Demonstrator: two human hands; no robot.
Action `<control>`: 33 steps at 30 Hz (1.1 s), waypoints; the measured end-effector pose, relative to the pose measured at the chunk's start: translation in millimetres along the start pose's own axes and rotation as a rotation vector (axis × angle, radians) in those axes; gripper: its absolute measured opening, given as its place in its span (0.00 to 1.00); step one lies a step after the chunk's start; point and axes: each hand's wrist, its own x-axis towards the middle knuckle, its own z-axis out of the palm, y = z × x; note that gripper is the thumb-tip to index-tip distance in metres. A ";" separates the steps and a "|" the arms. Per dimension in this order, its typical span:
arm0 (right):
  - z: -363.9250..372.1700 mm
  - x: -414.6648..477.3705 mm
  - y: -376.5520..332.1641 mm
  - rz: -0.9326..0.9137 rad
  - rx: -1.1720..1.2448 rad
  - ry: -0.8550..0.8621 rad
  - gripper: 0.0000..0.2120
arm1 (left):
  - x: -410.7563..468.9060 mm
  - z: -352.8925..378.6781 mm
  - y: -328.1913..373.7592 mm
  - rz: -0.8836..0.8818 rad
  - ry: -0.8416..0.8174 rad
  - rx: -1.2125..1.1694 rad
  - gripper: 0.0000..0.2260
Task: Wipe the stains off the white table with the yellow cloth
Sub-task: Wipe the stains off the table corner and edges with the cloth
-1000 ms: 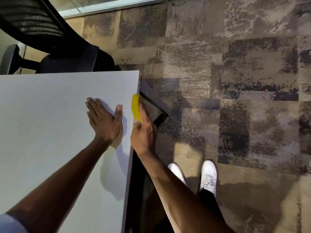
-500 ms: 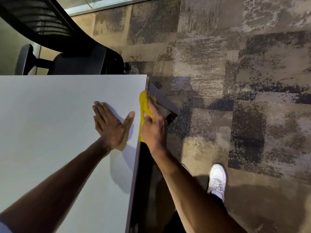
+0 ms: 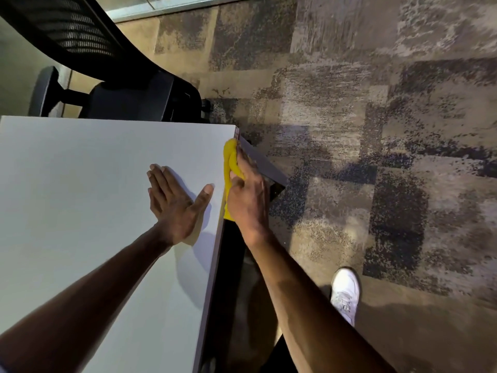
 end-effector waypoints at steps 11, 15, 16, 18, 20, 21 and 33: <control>2.2 -28.6 8.0 -0.009 -0.114 -0.034 0.33 | -8.5 -9.2 15.4 -0.027 -0.067 0.033 0.79; -1.8 5.4 -2.4 -0.008 -0.119 -0.002 0.33 | -10.2 -10.8 19.6 -0.034 -0.073 0.036 0.79; -0.4 3.7 -3.2 -0.010 -0.113 0.008 0.34 | -10.4 -11.1 18.9 -0.031 -0.075 0.034 0.79; 3.7 -11.8 -0.8 -0.011 -0.113 0.014 0.35 | -9.6 -11.2 16.7 -0.016 -0.088 0.026 0.78; 8.5 -31.4 5.1 -0.019 -0.127 0.023 0.35 | -8.3 -11.3 14.3 -0.007 -0.093 0.022 0.77; 10.0 -38.1 7.4 -0.017 -0.129 0.034 0.35 | -8.1 -11.3 13.4 -0.006 -0.094 0.020 0.77; 4.2 -0.8 -3.5 -0.058 -0.177 0.064 0.34 | -8.6 -18.2 12.2 0.016 -0.167 0.001 0.75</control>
